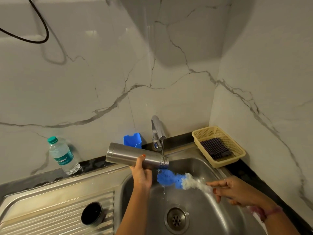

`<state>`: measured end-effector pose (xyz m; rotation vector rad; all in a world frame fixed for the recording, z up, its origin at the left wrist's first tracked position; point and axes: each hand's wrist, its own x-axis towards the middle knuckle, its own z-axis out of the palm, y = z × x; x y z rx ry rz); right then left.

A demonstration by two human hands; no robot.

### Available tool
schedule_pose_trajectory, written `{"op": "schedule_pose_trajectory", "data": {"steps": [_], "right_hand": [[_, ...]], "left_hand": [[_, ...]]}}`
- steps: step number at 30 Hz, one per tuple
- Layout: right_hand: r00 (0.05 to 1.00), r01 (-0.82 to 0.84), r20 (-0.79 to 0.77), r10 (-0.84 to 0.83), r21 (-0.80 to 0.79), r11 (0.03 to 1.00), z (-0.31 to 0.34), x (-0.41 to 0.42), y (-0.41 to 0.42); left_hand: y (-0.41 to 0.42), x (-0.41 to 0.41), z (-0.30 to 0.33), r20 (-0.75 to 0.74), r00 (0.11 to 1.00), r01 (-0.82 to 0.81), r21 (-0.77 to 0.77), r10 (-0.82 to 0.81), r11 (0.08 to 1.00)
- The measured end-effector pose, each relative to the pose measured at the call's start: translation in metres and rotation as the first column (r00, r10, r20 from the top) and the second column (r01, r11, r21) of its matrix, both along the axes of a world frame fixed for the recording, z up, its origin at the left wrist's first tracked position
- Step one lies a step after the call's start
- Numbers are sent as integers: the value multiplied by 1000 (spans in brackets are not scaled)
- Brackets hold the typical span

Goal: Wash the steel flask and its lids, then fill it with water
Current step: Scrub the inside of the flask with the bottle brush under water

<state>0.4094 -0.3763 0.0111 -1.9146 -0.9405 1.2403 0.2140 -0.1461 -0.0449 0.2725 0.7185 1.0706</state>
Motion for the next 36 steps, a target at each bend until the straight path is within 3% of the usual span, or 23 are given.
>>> {"op": "schedule_pose_trajectory", "data": {"steps": [7,15,22,36], "right_hand": [[996,47,-76,-48,-21,999,-1,17,-19],[986,147,92,-140,-64,987,-8,30,-39],[967,234,110,-230,-16,972,-10,18,-54],[938,328,107,-330,38,944,-14,13,-75]], "left_hand": [[-2,5,-8,-67,997,32,29,-30,999],[-25,21,-16,-136,971,210,82,-198,974],[-31,39,-24,-153,951,282,60,-270,958],[-60,47,-50,-441,840,366,32,-315,930]]}}
